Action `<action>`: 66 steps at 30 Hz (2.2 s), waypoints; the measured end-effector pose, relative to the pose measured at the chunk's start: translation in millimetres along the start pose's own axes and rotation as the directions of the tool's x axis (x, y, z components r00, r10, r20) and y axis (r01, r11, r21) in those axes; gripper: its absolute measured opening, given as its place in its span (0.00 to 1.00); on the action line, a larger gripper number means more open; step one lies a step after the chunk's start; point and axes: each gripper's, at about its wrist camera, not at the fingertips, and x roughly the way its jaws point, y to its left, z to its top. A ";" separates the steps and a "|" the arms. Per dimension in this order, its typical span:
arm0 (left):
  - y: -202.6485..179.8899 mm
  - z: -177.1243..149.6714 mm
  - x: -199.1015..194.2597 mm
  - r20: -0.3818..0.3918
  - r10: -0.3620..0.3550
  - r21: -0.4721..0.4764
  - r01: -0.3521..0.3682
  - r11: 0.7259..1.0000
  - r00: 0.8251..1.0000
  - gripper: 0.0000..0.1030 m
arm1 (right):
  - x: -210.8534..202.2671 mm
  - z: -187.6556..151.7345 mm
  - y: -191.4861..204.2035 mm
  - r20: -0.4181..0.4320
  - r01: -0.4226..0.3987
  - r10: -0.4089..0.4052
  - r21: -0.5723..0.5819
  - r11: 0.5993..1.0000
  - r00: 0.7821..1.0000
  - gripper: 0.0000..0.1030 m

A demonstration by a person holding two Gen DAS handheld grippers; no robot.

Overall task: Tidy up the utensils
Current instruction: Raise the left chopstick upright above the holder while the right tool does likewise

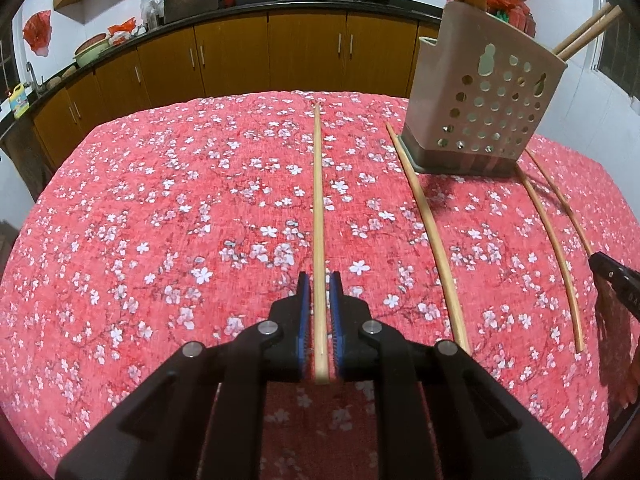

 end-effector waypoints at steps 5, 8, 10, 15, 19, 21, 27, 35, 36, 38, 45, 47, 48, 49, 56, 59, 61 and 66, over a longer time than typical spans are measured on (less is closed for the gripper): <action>3.0 3.1 -4.2 -0.028 -0.021 -0.015 0.021 1.000 0.999 0.08 | -13.5 1.0 -7.0 0.027 -0.015 0.015 0.014 1.000 1.000 0.07; 8.8 7.3 -16.9 -0.003 -0.031 -0.028 0.031 0.999 1.000 0.08 | -36.4 7.8 -8.5 0.095 -0.024 0.022 0.019 1.000 0.995 0.07; 12.7 10.2 -25.8 0.011 -0.045 -0.037 0.046 0.998 0.999 0.08 | -49.0 13.0 -9.8 0.132 -0.025 0.022 0.018 1.000 0.991 0.07; 16.8 19.2 -55.4 0.073 -0.062 -0.030 0.065 0.997 0.995 0.08 | -79.2 26.3 -8.5 0.221 -0.030 0.026 0.016 0.999 0.975 0.07; 20.6 26.5 -76.0 0.121 -0.068 -0.035 0.073 0.997 0.990 0.08 | -92.4 33.2 -14.0 0.265 -0.037 0.029 0.024 0.999 0.964 0.07; 21.1 31.0 -85.1 0.146 -0.072 -0.039 0.078 0.996 0.987 0.08 | -99.8 35.6 -14.6 0.284 -0.039 0.030 0.025 0.999 0.958 0.07; 22.5 47.0 -118.1 0.247 -0.076 -0.049 0.091 0.995 0.966 0.08 | -120.4 43.8 -14.3 0.343 -0.044 0.035 0.020 0.999 0.939 0.07; 26.7 61.6 -149.7 0.345 -0.072 -0.062 0.099 0.993 0.936 0.08 | -136.3 52.4 -13.1 0.387 -0.053 0.044 0.013 0.998 0.921 0.07; 27.4 63.0 -151.9 0.350 -0.072 -0.062 0.100 0.993 0.934 0.08 | -137.1 52.8 -13.0 0.389 -0.055 0.045 0.013 0.998 0.920 0.07; 26.3 65.3 -153.7 0.356 -0.072 -0.060 0.099 0.993 0.932 0.08 | -138.0 53.2 -12.3 0.392 -0.055 0.046 0.013 0.998 0.919 0.07; 23.7 70.4 -166.5 0.384 -0.086 -0.039 0.109 0.993 0.919 0.07 | -152.7 63.3 -11.6 0.425 -0.081 0.070 0.008 0.997 0.903 0.07; 21.4 74.5 -176.6 0.401 -0.106 -0.023 0.126 0.992 0.910 0.07 | -161.9 68.7 -11.4 0.445 -0.101 0.088 0.005 0.995 0.891 0.07; 20.7 76.0 -180.7 0.406 -0.118 -0.016 0.137 0.990 0.906 0.07 | -169.3 73.1 -11.2 0.460 -0.122 0.107 0.003 0.993 0.881 0.07; 18.4 79.4 -187.8 0.416 -0.137 -0.003 0.152 0.988 0.899 0.07 | -175.4 76.7 -10.3 0.473 -0.141 0.124 0.001 0.990 0.872 0.07; -1.6 100.4 -226.6 0.493 -0.228 0.051 0.234 0.971 0.839 0.07 | -221.0 102.9 4.4 0.583 -0.240 0.219 -0.042 0.970 0.782 0.07; -8.9 110.7 -240.4 0.548 -0.226 0.058 0.233 0.971 0.806 0.07 | -231.4 112.3 16.2 0.637 -0.242 0.227 -0.066 0.968 0.736 0.07; -13.0 117.9 -244.2 0.575 -0.218 0.050 0.232 0.972 0.788 0.07 | -230.0 117.6 21.6 0.653 -0.243 0.228 -0.070 0.968 0.722 0.07; -21.9 140.4 -238.7 0.644 -0.181 0.013 0.225 0.974 0.744 0.07 | -213.2 135.0 36.8 0.679 -0.244 0.226 -0.071 0.967 0.699 0.07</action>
